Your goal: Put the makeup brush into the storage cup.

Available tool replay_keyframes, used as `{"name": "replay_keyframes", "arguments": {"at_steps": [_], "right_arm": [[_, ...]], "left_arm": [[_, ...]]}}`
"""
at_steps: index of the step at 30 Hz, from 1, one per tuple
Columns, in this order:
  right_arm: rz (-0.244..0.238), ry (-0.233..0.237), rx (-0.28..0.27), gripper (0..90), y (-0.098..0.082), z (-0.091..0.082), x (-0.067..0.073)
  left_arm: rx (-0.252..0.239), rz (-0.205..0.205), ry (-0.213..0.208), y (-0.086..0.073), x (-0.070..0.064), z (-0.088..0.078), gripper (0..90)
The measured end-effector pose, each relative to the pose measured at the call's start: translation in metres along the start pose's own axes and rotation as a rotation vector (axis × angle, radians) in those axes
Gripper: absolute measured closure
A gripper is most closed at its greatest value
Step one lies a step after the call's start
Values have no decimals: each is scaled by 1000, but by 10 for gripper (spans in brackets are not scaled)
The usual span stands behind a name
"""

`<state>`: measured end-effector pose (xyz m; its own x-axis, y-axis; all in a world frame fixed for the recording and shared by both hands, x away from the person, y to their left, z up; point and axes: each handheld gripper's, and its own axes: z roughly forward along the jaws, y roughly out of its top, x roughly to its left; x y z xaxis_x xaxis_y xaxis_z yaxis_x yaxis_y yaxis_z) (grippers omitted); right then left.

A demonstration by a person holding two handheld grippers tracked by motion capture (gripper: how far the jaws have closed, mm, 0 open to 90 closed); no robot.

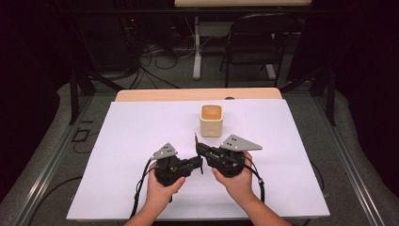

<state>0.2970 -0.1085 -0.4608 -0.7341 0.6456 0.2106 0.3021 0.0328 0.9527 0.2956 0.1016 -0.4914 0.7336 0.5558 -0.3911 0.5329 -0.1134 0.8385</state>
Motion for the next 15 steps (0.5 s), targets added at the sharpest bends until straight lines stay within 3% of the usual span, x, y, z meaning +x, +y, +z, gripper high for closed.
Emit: {"name": "replay_keyframes", "arguments": {"at_steps": [8,15], "right_arm": [[-3,-4,2,840,-1,0,1],[-1,-1,5,840,-1,0,1]], "left_arm": [[-2,-27,-12,-1,1,0,828],[-4,-15,-8,-1,1,0,836]]}}
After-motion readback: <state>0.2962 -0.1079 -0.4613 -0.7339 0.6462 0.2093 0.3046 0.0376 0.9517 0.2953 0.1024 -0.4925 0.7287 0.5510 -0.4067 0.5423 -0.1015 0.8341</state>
